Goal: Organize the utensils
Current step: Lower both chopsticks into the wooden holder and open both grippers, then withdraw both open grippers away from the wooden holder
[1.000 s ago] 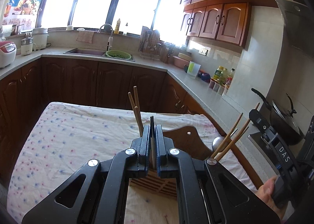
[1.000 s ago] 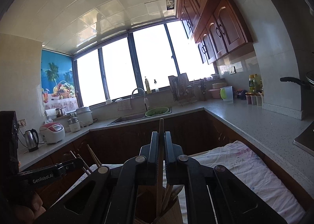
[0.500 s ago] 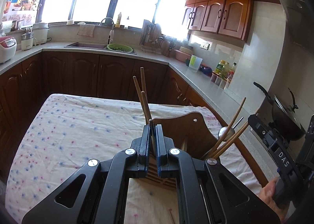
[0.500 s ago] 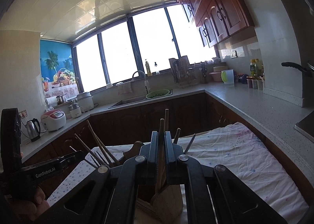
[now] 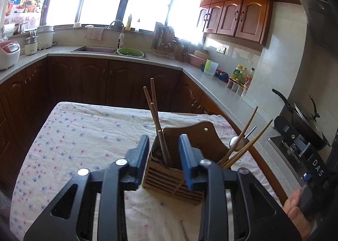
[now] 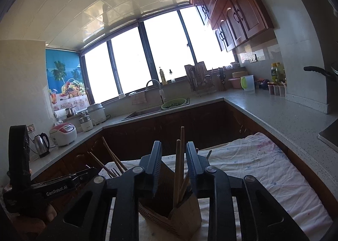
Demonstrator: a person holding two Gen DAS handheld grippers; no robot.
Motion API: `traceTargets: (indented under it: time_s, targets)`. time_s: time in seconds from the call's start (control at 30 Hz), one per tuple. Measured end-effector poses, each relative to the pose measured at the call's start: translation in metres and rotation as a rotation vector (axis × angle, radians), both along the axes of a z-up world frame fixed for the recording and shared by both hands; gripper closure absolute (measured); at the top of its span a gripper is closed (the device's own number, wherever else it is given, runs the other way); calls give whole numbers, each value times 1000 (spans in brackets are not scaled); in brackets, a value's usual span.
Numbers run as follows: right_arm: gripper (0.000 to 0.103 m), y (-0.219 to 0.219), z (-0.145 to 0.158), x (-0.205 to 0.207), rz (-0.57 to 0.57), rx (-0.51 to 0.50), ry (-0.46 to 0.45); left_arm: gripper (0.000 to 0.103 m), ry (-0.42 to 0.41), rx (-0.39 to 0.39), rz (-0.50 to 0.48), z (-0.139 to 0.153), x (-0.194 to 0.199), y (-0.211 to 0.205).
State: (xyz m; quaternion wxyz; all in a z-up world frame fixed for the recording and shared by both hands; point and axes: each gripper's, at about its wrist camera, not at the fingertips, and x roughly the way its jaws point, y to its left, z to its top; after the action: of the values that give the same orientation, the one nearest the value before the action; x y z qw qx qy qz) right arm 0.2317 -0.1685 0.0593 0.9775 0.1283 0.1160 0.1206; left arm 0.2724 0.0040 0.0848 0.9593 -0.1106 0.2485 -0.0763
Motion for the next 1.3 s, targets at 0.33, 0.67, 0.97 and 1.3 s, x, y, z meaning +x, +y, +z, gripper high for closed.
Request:
traceTargets:
  time_s: [0.33,0.67,0.97,1.3]
  targets:
    - [11,-12,8,-34,-14,38,-42,23,-32,63,75,0,-39,4]
    - [5,-16,-17,-72,15,59,26,18,4,93,101,-25,-82,9]
    - [4,-15,-40,-111,40,51,75,17,63,78,121,-50,-118,16]
    - [4,-11,-63,-144,65,17,125,17,96,65,145,-74,-166,24]
